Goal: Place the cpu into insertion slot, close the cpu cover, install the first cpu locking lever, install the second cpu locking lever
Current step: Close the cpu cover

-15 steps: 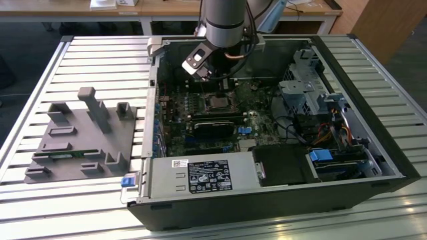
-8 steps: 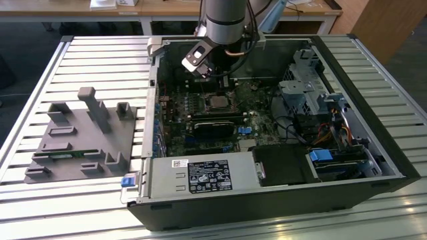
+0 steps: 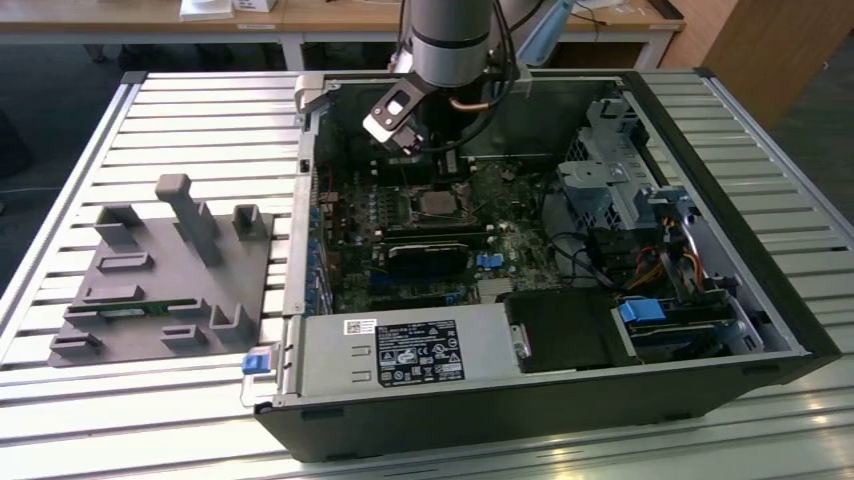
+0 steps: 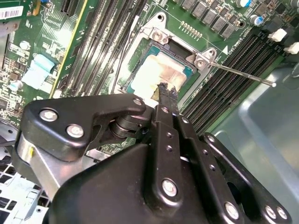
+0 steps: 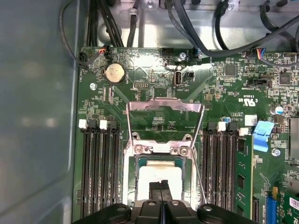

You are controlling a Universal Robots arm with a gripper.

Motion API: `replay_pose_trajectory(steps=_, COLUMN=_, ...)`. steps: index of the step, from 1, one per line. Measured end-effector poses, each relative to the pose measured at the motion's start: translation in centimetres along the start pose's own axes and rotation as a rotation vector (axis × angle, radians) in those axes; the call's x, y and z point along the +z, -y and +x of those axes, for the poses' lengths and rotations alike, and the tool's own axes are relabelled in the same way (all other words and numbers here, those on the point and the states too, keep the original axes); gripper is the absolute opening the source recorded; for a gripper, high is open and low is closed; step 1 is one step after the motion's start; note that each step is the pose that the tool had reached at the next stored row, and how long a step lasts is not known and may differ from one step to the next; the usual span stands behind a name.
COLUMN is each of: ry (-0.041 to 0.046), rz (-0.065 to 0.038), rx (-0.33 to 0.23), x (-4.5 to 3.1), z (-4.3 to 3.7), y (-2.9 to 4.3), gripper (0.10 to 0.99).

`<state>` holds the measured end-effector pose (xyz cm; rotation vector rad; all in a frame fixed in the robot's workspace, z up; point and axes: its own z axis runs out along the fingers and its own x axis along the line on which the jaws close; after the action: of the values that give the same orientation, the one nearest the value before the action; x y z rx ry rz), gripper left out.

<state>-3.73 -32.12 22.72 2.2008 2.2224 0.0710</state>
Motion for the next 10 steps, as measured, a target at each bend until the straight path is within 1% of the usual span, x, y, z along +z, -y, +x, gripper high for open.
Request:
replay_pose_trajectory(steps=6, ry=-0.0002, rz=0.000, rx=0.000, x=0.01, z=-0.24, y=0.02, gripper=0.106)
replay_pose_trajectory(steps=10, ry=-0.0002, rz=0.000, rx=0.000, x=0.02, z=-0.25, y=-0.42, gripper=0.106)
